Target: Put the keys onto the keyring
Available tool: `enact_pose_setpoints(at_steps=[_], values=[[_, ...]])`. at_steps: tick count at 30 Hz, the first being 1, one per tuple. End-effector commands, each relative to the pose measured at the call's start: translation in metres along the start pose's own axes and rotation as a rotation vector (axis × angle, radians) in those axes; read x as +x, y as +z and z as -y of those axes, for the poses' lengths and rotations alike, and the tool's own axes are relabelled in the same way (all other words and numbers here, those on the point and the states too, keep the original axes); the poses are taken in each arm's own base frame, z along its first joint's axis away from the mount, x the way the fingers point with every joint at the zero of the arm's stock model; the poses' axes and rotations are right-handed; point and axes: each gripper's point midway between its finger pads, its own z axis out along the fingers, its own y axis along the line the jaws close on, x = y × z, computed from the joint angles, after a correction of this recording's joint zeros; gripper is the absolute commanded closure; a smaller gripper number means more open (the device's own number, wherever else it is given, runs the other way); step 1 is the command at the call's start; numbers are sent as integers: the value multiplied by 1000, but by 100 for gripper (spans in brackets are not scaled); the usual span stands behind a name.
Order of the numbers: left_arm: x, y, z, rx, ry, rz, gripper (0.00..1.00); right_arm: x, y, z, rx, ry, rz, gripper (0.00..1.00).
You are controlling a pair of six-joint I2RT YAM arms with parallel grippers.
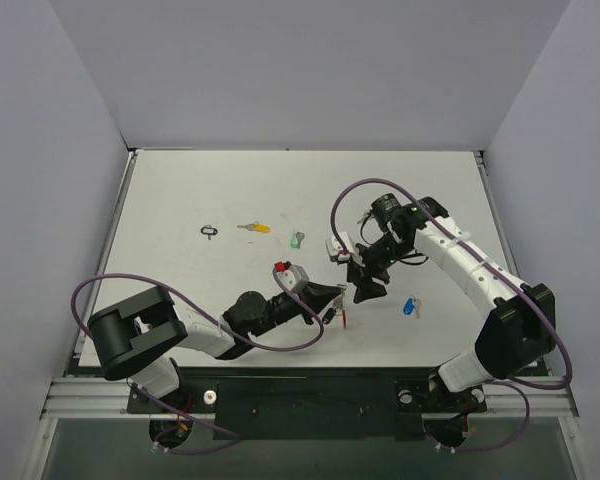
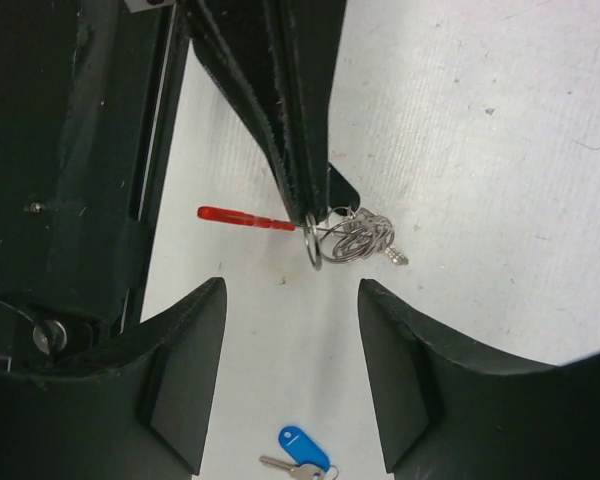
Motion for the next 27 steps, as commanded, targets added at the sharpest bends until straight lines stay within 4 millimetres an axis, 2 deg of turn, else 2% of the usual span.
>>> enact_pose_setpoints(at_steps=[1,12,17,20,21,27], values=[[-81,-4,24,95,21,317,100,-17,4,14,10,-14,84,50],[-81,-3,23,87,29,319,100,-22,9,4,-44,9,128,73],[-80,-4,22,82,30,319,100,-25,9,-1,-72,-5,131,80],[-81,-4,21,78,31,320,100,-25,9,-5,-88,-4,127,92],[-80,-4,21,79,31,318,100,-25,9,-4,-88,-9,128,98],[-79,-5,20,72,25,315,100,-27,3,-5,-81,30,75,100]])
